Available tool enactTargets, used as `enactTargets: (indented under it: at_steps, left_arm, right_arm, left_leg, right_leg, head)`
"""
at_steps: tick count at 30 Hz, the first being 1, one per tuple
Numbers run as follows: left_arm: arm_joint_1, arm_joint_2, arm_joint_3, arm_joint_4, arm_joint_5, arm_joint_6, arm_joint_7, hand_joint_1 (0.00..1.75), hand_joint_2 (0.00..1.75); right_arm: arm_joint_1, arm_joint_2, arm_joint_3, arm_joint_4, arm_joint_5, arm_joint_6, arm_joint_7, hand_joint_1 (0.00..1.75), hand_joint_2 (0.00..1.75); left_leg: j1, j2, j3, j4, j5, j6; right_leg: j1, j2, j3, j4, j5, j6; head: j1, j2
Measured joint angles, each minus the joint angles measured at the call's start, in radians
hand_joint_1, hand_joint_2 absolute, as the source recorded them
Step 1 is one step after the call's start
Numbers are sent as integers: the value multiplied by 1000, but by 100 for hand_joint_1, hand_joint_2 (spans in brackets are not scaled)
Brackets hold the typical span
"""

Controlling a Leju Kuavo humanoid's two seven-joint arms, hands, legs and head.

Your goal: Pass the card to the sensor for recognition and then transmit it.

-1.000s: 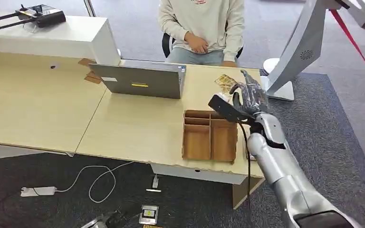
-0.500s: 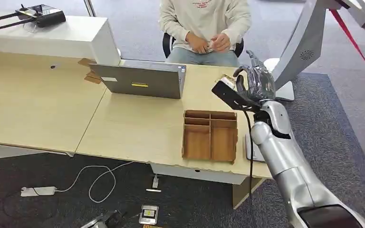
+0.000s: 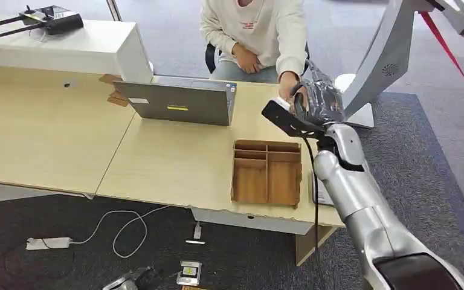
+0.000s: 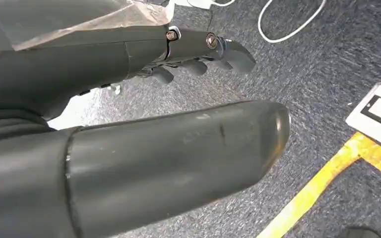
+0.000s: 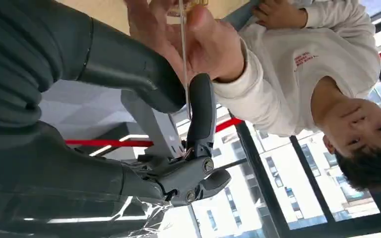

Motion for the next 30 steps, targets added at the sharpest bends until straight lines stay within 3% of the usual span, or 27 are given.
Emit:
enactTargets:
  at_steps: [11,12,13,27,30]
  left_arm:
    - [-15,-10,-5,0,-16,-22,-4,0,0]
    - [-17,-10,-6,0,-18,-26,-5,0,0]
    - [-19,-11,-7,0,-21,-27,-5,0,0]
    - [-18,-11,-23,0,-1,-13,-7,0,0]
    - [-11,-8,-23,0,19,2,-10,0,0]
  right_arm:
    - [-53,66,6,158,33,-25,1,175,175]
    - [-52,66,6,164,33,-26,1,112,175]
    - [-52,66,6,173,33,-27,2,0,175]
    - [-64,20,-4,220,6,-142,-19,0,175]
    - [-77,-10,-24,215,-11,-237,-28,0,175]
  left_leg:
    - [0,0,0,0,0,0]
    - [0,0,0,0,0,0]
    - [0,0,0,0,0,0]
    - [0,0,0,0,0,0]
    - [0,0,0,0,0,0]
  right_leg:
    - [0,0,0,0,0,0]
    - [0,0,0,0,0,0]
    - [0,0,0,0,0,0]
    - [0,0,0,0,0,0]
    - [0,0,0,0,0,0]
  head:
    - [0,0]
    - [0,0]
    - [0,0]
    - [0,0]
    - [0,0]
